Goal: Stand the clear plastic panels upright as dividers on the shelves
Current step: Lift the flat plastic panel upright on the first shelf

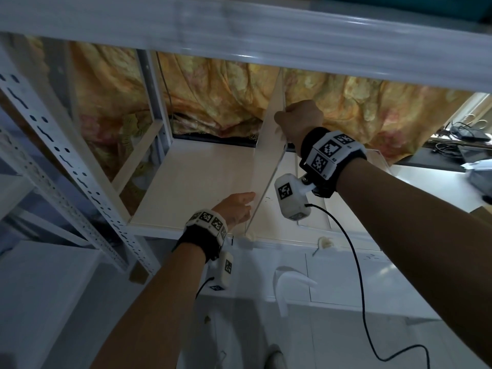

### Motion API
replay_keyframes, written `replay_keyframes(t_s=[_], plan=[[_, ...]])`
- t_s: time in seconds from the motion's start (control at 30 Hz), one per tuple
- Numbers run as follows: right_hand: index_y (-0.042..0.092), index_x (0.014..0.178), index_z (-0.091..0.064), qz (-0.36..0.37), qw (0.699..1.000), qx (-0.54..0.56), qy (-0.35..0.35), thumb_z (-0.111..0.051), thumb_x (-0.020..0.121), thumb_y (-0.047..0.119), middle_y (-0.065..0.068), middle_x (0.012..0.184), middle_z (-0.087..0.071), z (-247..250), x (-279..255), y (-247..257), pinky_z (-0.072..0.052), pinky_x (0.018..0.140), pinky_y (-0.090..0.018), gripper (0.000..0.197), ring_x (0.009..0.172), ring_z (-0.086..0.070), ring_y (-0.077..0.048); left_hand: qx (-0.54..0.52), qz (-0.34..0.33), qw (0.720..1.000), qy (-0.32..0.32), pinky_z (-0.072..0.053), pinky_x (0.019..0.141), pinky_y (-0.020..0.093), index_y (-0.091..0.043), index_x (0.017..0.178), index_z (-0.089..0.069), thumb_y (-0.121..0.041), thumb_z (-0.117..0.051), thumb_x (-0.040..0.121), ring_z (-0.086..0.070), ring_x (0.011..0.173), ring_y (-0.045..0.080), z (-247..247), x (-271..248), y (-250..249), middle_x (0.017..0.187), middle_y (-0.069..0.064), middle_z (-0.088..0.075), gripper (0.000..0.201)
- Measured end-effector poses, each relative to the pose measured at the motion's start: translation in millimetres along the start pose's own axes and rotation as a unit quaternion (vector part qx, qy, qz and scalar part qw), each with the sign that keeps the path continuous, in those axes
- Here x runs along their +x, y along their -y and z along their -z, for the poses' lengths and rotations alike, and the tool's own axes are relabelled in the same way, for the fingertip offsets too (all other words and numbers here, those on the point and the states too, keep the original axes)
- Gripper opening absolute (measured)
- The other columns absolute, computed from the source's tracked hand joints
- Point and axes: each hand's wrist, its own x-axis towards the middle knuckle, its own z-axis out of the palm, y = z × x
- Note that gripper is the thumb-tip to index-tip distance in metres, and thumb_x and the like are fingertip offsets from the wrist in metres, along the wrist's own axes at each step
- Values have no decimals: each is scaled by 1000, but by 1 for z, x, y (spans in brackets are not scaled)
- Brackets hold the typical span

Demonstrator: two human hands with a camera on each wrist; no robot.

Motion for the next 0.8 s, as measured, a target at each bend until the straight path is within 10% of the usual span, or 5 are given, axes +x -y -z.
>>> replay_keyframes(t_s=[0.27, 0.43, 0.57, 0.67, 0.8], plan=[[-2, 98, -69, -3, 999, -40, 7, -58, 88, 22, -10, 78, -63, 0, -1, 5, -49, 58, -26, 28, 71, -60, -24, 3, 9, 1000, 9, -41, 104, 25, -11, 148, -35, 8, -41, 96, -40, 136, 16, -1, -9, -3, 157, 2, -29, 55], [1, 93, -64, -7, 999, -53, 7, -59, 86, 23, -9, 78, -61, -5, -2, 7, -33, 42, -20, 23, 53, -51, -13, 38, 8, 999, 24, -43, 90, 25, -14, 150, -32, 11, -43, 92, -53, 87, 2, 1, -13, 0, 158, -1, -27, 64], [7, 71, -53, -7, 998, -62, 2, -57, 86, 19, -2, 62, -49, -4, -2, 8, -30, 35, -19, 20, 49, -44, -10, 166, -12, 985, 45, -42, 107, 37, -31, 149, -31, -8, -54, 79, -47, 130, 19, 3, -16, 2, 157, -6, -29, 77], [5, 80, -58, -9, 998, -54, 4, -57, 86, 18, -5, 66, -53, -7, -3, 7, -30, 30, -16, 14, 51, -46, -12, 202, -10, 978, 49, -39, 103, 30, -26, 153, -22, -10, -63, 82, -42, 130, 18, 1, -22, -5, 156, -5, -26, 84], [11, 59, -45, 2, 998, -61, 5, -55, 89, 17, -3, 61, -47, -9, -3, 9, -29, 39, -21, 32, 49, -42, -11, 210, -9, 977, 45, -46, 103, 47, -29, 152, -18, -58, -76, 64, -41, 136, 30, -8, -18, -14, 155, 6, -31, 110]])
